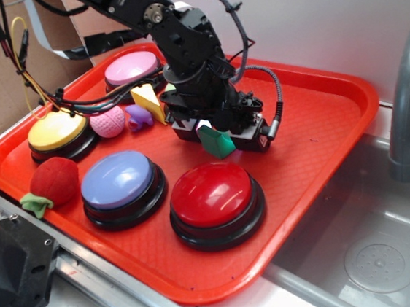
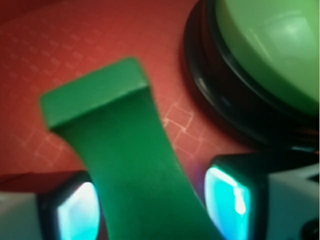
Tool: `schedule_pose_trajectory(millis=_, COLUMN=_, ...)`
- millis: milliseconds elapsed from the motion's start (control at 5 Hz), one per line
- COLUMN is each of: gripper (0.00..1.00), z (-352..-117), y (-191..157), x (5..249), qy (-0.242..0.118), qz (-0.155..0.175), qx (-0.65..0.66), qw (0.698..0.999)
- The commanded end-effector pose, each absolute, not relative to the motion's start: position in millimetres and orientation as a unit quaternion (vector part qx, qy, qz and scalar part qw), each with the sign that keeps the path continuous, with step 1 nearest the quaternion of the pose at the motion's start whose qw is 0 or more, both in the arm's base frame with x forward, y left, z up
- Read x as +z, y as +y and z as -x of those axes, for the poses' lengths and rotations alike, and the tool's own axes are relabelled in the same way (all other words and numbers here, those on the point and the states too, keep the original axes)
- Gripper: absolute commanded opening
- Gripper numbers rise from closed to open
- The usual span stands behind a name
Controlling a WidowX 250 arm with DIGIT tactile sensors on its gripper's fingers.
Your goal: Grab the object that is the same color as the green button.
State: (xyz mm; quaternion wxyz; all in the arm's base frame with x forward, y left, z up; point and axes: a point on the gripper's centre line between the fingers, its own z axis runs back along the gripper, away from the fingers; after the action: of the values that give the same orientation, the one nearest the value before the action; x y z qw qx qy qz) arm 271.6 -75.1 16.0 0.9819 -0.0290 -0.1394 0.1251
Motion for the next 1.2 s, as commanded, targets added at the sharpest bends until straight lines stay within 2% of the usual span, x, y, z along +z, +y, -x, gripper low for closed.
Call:
schedule_pose_trajectory(millis=0, gripper=0.00, z=-271, y=-70, x=40, qy=-0.137, qz=0.041, qx=0.115, qw=0.983)
schedule_pose_trajectory(millis=200, gripper=0.00, z=-261, y=-65, x=75, qy=-0.107, qz=0.052, qx=0.108, qw=0.987)
schedule_pose_trajectory(millis=400, gripper=0.00, z=-264, y=-52, x=102, qy=-0.094, qz=0.024, qx=0.090, qw=0.991)
schedule_pose_trajectory(millis=600, gripper=0.00, z=-265, y=-27, x=141, qy=-0.106, qz=-0.006, qx=0.078, qw=0.991)
schedule_pose_trajectory(millis=800, gripper=0.00, z=-260, y=1, x=169, qy=-0.125, qz=0.009, qx=0.098, qw=0.987)
schedule_pose_trajectory(millis=1000, gripper=0.00, z=-257, y=18, x=185, qy=-0.140, qz=0.014, qx=0.125, qw=0.982)
